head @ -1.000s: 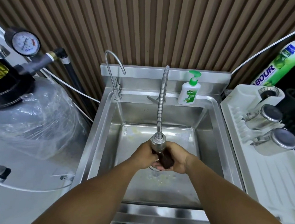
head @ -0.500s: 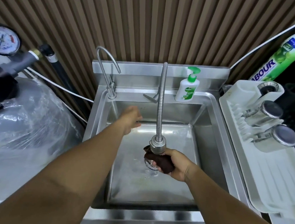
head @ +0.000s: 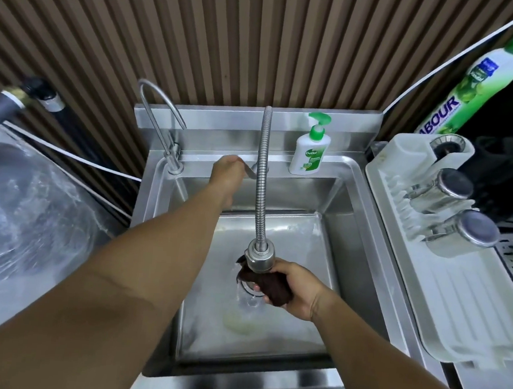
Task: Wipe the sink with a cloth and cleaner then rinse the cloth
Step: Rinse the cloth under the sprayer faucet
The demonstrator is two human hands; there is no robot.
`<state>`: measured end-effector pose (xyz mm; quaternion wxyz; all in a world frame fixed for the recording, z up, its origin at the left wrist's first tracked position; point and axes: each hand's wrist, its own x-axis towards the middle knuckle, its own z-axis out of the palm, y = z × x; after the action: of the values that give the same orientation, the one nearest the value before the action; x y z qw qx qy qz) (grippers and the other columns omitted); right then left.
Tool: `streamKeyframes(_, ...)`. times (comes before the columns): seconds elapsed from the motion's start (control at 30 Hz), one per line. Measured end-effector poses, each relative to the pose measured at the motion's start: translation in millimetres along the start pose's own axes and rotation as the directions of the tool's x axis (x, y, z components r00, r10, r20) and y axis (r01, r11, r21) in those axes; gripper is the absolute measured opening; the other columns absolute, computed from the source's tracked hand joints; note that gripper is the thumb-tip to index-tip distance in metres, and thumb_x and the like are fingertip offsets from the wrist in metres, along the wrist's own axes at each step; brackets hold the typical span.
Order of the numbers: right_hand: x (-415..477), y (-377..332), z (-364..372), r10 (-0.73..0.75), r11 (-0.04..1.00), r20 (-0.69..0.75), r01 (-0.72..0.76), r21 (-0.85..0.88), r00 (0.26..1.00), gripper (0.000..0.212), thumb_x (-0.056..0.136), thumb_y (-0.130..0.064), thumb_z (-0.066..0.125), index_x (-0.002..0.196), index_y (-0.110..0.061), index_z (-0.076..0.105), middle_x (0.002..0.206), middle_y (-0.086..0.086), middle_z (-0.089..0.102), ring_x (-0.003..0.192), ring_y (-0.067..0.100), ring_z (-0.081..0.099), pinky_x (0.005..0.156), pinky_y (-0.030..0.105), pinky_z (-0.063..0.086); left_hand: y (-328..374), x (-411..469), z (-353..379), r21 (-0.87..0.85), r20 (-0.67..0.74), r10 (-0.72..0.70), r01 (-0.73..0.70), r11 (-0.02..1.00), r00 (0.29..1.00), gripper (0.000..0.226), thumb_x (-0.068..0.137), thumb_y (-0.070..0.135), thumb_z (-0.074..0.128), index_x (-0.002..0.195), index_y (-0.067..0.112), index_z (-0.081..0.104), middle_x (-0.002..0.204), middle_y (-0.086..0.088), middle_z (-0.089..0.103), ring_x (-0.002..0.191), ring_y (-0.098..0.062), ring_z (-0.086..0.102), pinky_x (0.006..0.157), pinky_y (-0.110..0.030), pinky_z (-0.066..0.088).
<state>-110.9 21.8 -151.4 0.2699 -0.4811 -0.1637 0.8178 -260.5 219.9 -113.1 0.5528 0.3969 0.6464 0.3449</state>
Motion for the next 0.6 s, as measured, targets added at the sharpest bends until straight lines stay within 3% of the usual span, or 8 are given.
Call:
streamKeyframes(0.07,0.0,-1.1,2.0,0.007,1.000,-0.005,-0.007,-0.011,1.000,0.038,0.091,-0.013,0.055,0.128,-0.011,0.067,0.115,0.017,0.071,0.071,0.020,0.061,0.053,0.026,0.047,-7.8,1.2,1.4,0.176,0.088,0.175,-0.188,0.966,0.981,0.006,0.087,0.020,0.064,0.090,0.022,0.068,0.110,0.004,0.072,0.106,-0.018,0.065,0.091,-0.037,0.052)
streamKeyframes(0.13,-0.8,-1.0,2.3,0.010,1.000,-0.024,-0.010,-0.008,1.000,0.036,0.092,-0.013,0.054,0.126,-0.012,0.068,0.111,0.016,0.072,0.071,0.020,0.063,0.053,0.026,0.048,-20.8,10.2,-5.1,0.380,0.234,0.238,-0.314,0.870,0.943,0.032,0.090,0.024,0.061,0.122,0.023,0.061,0.130,0.004,0.066,0.122,-0.019,0.061,0.103,-0.040,0.049)
streamKeyframes(0.2,-2.6,-0.5,0.9,0.022,1.000,-0.035,-0.022,0.002,0.999,0.036,0.094,-0.013,0.052,0.126,-0.011,0.066,0.108,0.016,0.073,0.072,0.021,0.065,0.053,0.026,0.049,-30.2,12.9,-18.9,0.474,0.332,0.228,-0.370,0.799,0.916,0.049,0.093,0.022,0.058,0.141,0.031,0.049,0.144,0.006,0.056,0.125,-0.016,0.058,0.107,-0.042,0.047)
streamKeyframes(0.27,-7.8,-0.4,0.3,0.035,0.999,-0.049,-0.035,-0.001,0.998,0.030,0.095,-0.013,0.050,0.120,-0.010,0.068,0.102,0.014,0.074,0.071,0.020,0.066,0.051,0.026,0.050,-34.0,-11.6,-32.8,0.512,0.363,0.206,-0.379,0.771,0.909,0.061,0.095,0.022,0.057,0.150,0.039,0.036,0.153,0.014,0.045,0.116,-0.013,0.061,0.099,-0.037,0.052)
streamKeyframes(0.33,-13.2,2.3,0.0,0.050,0.999,-0.066,-0.050,0.003,0.997,0.026,0.097,-0.013,0.050,0.116,-0.011,0.068,0.096,0.012,0.075,0.069,0.019,0.066,0.052,0.026,0.050,-49.4,-48.7,-44.5,0.614,0.375,0.187,-0.394,0.684,0.908,0.073,0.096,0.018,0.058,0.157,0.037,0.023,0.160,0.006,0.037,0.126,-0.022,0.056,0.095,-0.030,0.049)
streamKeyframes(0.43,-14.9,14.8,-3.4,0.071,0.997,-0.097,-0.066,0.050,0.993,0.027,0.097,-0.013,0.053,0.121,-0.008,0.064,0.095,0.013,0.074,0.072,0.020,0.066,0.054,0.027,0.050,-92.7,-111.3,-62.3,0.662,0.464,0.039,-0.376,0.648,0.885,0.088,0.090,0.019,0.065,0.160,0.033,0.012,0.166,0.000,0.024,0.149,-0.018,0.030,0.115,-0.030,0.032)
streamKeyframes(0.5,-14.7,26.4,-5.9,0.086,0.996,-0.133,-0.080,0.047,0.987,0.030,0.096,-0.014,0.056,0.124,-0.003,0.061,0.095,0.016,0.072,0.075,0.022,0.065,0.058,0.029,0.049,-120.1,-153.6,-65.2,0.670,0.549,-0.004,-0.437,0.600,0.836,0.102,0.086,0.025,0.068,0.161,0.030,-0.001,0.169,0.004,0.004,0.153,-0.012,0.010,0.121,-0.027,0.019)
streamKeyframes(0.6,-18.9,43.3,-0.4,0.093,0.995,-0.133,-0.087,0.046,0.987,0.028,0.098,-0.014,0.057,0.120,0.002,0.061,0.089,0.018,0.070,0.074,0.022,0.065,0.059,0.029,0.049,-152.5,-197.9,-49.6,0.643,0.604,0.045,-0.520,0.563,0.796,0.111,0.082,0.029,0.068,0.158,0.033,-0.013,0.167,0.011,-0.016,0.151,-0.007,0.003,0.121,-0.031,0.025)
